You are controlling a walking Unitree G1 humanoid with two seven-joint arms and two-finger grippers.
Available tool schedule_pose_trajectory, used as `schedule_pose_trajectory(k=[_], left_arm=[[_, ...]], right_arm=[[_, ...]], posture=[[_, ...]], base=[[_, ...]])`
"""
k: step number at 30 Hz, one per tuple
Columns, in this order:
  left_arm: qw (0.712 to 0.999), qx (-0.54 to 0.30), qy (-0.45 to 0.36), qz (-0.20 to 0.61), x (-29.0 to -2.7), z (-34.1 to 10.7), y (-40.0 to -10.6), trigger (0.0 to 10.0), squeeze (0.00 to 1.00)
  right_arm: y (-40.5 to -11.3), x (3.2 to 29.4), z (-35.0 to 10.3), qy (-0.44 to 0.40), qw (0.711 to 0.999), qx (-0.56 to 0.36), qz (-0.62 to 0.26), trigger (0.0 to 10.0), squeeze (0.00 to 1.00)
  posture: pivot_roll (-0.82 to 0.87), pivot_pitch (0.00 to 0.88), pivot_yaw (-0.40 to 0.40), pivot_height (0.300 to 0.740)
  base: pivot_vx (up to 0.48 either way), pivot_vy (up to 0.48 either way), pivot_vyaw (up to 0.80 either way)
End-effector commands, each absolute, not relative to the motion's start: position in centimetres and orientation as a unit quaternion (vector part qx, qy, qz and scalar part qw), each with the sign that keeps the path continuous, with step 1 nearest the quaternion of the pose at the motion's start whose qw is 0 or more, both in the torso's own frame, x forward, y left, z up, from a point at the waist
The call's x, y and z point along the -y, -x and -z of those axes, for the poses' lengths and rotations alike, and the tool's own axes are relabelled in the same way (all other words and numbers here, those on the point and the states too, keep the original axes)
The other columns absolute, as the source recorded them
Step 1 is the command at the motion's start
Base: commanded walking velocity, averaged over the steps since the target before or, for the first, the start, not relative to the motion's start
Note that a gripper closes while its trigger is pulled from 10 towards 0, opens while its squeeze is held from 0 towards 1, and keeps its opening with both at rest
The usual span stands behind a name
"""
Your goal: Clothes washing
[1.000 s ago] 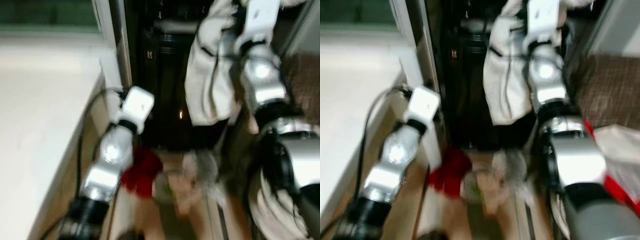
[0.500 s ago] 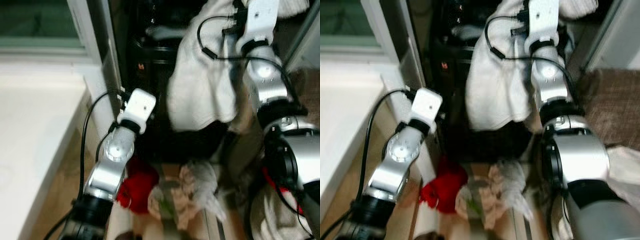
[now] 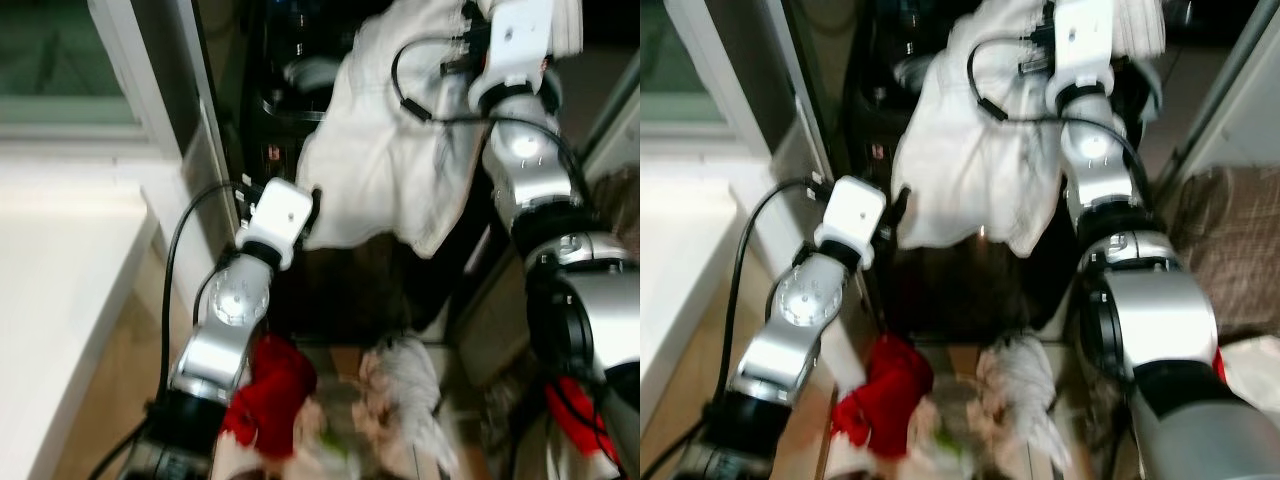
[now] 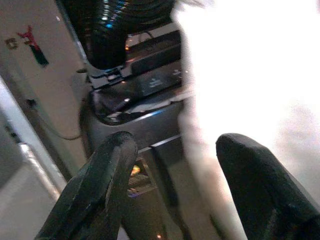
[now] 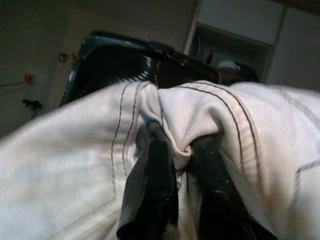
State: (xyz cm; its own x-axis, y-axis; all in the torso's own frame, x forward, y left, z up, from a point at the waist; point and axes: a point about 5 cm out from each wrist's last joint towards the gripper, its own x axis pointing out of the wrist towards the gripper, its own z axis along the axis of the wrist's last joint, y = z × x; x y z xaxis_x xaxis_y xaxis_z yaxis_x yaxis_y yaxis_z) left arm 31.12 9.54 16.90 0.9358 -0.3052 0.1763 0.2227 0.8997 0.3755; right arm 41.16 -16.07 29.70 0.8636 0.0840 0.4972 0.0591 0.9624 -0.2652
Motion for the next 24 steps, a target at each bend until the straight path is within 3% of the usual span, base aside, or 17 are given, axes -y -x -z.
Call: schedule_pose_trajectory(k=[1,2,5,7,17,20,21,22,24], left_arm=[[0.956,0.157,-0.192,0.155,-9.3,-18.9,-30.9,10.0,0.0],[0.956,0.157,-0.192,0.155,-9.3,-18.9,-30.9,10.0,0.0],[0.932,0.22,-0.208,0.2,-7.9,-21.7,-30.0,10.0,0.0],[0.928,0.227,-0.205,0.21,-7.7,-22.0,-29.7,10.0,0.0],[0.918,0.236,-0.201,0.247,-7.2,-22.3,-27.9,10.0,0.0],[0.917,0.238,-0.197,0.251,-7.4,-22.8,-26.7,10.0,0.0],[0.912,0.265,-0.175,0.259,-7.5,-24.9,-25.6,10.0,0.0],[0.906,0.283,-0.17,0.263,-7.7,-26.1,-25.1,10.0,0.0],[0.893,0.316,-0.176,0.269,-8.6,-28.8,-23.9,10.0,0.0]], right_arm=[[-40.6,15.3,-36.0,0.15,0.925,0.349,-0.006,0.0,0.0],[-40.6,15.3,-36.0,0.15,0.925,0.349,-0.006,0.0,0.0],[-39.4,15.0,-42.9,0.189,0.894,0.406,0.004,0.0,0.0],[-39.1,14.6,-44.6,0.207,0.889,0.408,0.014,0.0,0.0],[-39.4,14.5,-45.8,0.275,0.886,0.365,0.077,0.0,0.0],[-40.6,14.4,-42.9,0.339,0.882,0.312,0.102,0.0,0.0],[-41.2,14.7,-41.0,0.36,0.882,0.281,0.115,4.4,0.0],[-41.5,14.9,-40.2,0.369,0.882,0.268,0.119,10.0,0.0],[-41.8,15.1,-38.8,0.393,0.876,0.251,0.128,10.0,0.0]], posture=[[0.04,0.0,-0.038,0.74],[0.04,0.0,-0.038,0.74],[0.07,0.0,-0.055,0.74],[0.09,0.0,-0.068,0.74],[0.18,0.009,-0.124,0.74],[0.24,0.057,-0.144,0.74],[0.27,0.079,-0.151,0.74],[0.28,0.089,-0.153,0.74],[0.33,0.116,-0.154,0.74]], base=[[0.428,0.0,0.0],[0.428,0.0,0.0],[0.428,0.0,0.0],[0.428,0.0,0.0],[0.428,0.0,0.0],[0.428,0.0,0.0],[0.0,0.0,0.0],[0.0,0.0,0.0],[0.0,0.0,0.0]])
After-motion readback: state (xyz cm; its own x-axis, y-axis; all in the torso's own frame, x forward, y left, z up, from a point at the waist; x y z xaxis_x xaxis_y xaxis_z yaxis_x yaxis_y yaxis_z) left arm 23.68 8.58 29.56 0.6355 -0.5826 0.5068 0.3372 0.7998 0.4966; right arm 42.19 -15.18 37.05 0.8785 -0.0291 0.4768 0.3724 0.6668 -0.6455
